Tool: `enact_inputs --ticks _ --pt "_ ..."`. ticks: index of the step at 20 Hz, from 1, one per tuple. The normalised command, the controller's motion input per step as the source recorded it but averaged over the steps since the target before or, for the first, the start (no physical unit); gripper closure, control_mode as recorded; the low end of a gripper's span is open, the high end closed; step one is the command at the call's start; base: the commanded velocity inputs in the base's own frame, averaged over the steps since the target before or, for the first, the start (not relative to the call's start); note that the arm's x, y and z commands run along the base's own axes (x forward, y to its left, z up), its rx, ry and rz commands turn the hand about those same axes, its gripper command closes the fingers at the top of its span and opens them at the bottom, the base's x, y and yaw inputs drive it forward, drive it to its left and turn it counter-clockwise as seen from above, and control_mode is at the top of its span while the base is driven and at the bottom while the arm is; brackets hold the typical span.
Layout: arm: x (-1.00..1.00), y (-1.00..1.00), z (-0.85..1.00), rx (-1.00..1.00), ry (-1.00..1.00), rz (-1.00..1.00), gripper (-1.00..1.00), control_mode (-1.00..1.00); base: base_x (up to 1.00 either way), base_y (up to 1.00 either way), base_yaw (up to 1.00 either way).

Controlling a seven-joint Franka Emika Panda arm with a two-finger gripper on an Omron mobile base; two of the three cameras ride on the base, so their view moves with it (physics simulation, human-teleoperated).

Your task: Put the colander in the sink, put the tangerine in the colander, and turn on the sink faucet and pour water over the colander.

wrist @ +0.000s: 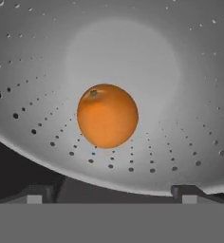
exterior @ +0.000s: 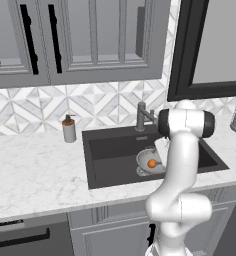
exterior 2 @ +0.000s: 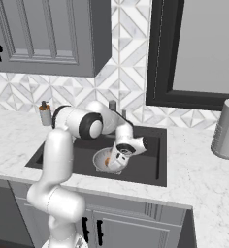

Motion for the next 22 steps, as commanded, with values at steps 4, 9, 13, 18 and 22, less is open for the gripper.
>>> enact_inputs --ticks 4,9,13,18,22 --pt "-0.01 -0.11 0.55 0.05 -0.13 0.0 -1.0 -1.0 0.0 0.0 0.0" --pt "-0.04 -0.46 0.63 0.12 -0.04 -0.05 -1.0 -1.0 0.0 0.0 0.0" --pt "-0.12 -0.61 0.56 0.16 -0.01 -0.06 -1.0 -1.0 0.0 0.0 0.0" --pt "-0.34 -0.44 0.51 0.13 -0.09 -0.1 -1.0 -1.0 0.0 0.0 0.0" --pt "-0.15 -0.15 0.37 0.11 -0.1 -0.13 -1.0 -1.0 0.0 0.0 0.0"
